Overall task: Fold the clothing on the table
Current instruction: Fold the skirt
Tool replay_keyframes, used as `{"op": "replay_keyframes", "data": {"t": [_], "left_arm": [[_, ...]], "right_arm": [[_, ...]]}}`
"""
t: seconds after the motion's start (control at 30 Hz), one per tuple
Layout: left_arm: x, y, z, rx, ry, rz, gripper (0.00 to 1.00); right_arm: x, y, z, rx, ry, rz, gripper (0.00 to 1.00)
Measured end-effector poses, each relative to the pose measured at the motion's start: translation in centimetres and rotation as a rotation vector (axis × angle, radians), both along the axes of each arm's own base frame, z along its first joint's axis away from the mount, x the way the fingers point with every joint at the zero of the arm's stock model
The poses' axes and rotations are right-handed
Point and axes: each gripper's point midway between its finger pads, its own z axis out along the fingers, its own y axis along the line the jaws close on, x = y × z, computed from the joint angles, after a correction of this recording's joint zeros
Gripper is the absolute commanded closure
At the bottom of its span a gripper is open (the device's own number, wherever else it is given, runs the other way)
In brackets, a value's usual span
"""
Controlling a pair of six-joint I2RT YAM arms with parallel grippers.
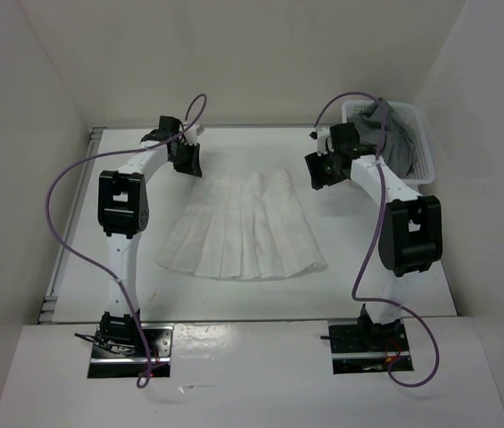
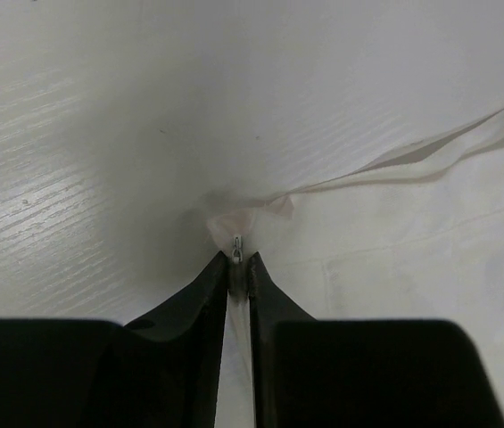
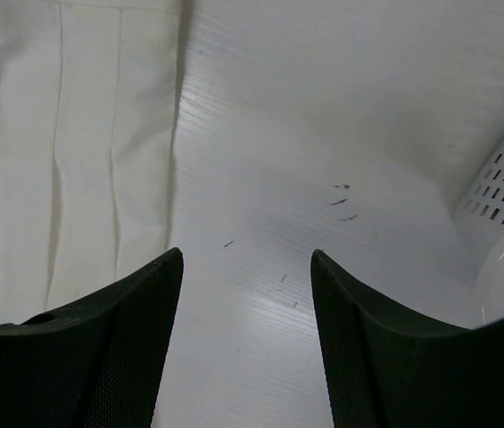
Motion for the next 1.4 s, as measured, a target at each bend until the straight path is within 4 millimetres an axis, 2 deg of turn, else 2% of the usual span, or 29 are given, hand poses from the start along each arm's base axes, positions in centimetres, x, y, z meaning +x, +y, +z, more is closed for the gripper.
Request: {"op": "replay_keyframes", "data": {"t": [0.2, 0.37, 0.53, 0.7, 1.1, 1.4], "left_arm": [[0.1, 0.0, -0.1, 0.001, 0.005, -0.001, 0.97], [0.1, 0.0, -0.2, 0.001, 0.007, -0.001, 0.98], [0.0, -0.1, -0.4, -0.003, 0.001, -0.002, 0.98], [-0.4, 0.0, -0.4, -0.004, -0.008, -0.002, 0.98], [-1.2, 0.1, -0.4, -0.001, -0.008, -0.004, 0.98], [-1.2, 0.2, -0.4, 0.005, -0.007, -0.002, 0.98]], "right_arm": [[1.1, 1.3, -0.7, 0.048, 0.023, 0.032, 0.36], [3.3, 3.8, -2.0, 0.150, 0.056, 0.097, 0.36], [4.7, 5.8, -4.9, 0.251, 0.135, 0.151, 0.45], [5.0, 6.6, -8.3, 0.310, 0.222, 0.171, 0.46], [6.4, 7.9, -8.2, 0.406, 0.222, 0.224, 0.46], [8.6, 8.5, -8.0, 0.449, 0.200, 0.250, 0.46]]}}
